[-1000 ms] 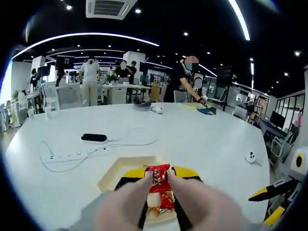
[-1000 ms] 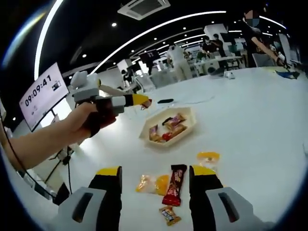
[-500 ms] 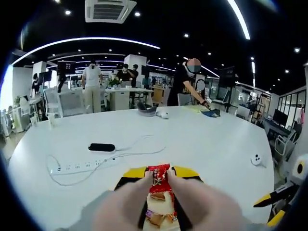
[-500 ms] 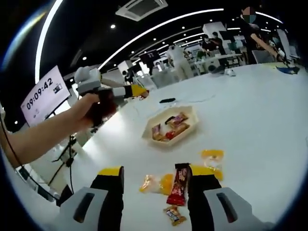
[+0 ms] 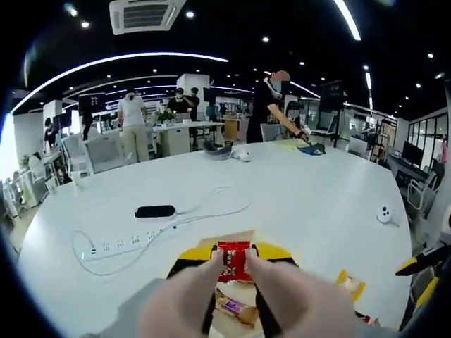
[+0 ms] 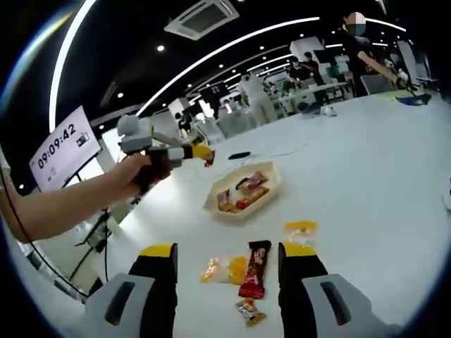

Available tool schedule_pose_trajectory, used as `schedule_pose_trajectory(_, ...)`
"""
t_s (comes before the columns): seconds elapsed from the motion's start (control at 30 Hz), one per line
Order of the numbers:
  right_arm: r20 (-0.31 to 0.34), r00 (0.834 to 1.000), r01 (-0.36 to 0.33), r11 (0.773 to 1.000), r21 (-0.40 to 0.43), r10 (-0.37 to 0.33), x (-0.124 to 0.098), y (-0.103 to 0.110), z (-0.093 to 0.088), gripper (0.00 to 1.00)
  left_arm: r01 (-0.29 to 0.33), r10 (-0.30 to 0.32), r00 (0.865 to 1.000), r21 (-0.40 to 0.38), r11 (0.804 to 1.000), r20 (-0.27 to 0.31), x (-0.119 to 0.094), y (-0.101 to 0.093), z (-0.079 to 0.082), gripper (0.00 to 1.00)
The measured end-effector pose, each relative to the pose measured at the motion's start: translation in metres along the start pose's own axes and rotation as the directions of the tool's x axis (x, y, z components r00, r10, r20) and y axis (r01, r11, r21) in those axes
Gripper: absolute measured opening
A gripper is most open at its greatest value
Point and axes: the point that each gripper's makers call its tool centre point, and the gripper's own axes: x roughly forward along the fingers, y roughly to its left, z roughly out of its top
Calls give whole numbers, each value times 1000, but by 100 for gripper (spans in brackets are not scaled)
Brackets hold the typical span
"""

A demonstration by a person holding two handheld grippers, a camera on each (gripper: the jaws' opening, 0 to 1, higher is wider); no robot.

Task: Place the target food into the container with the food tongs after gripping and lifting it, then release it inside without dropping or visibly crushing the food.

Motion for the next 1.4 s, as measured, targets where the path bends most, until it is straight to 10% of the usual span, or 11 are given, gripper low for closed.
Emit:
schedule_pose_trajectory(0.5,1,999,34,999,-21,-34,-9,-15,6,57,-21,22,999,-19,1000,43,13,22,33,17)
schedule_pose_trajectory(1.4,9,999,38,999,-30,-38,-20,-8,0,60,20,-20,1000,-25,999,20,6,0,30,20)
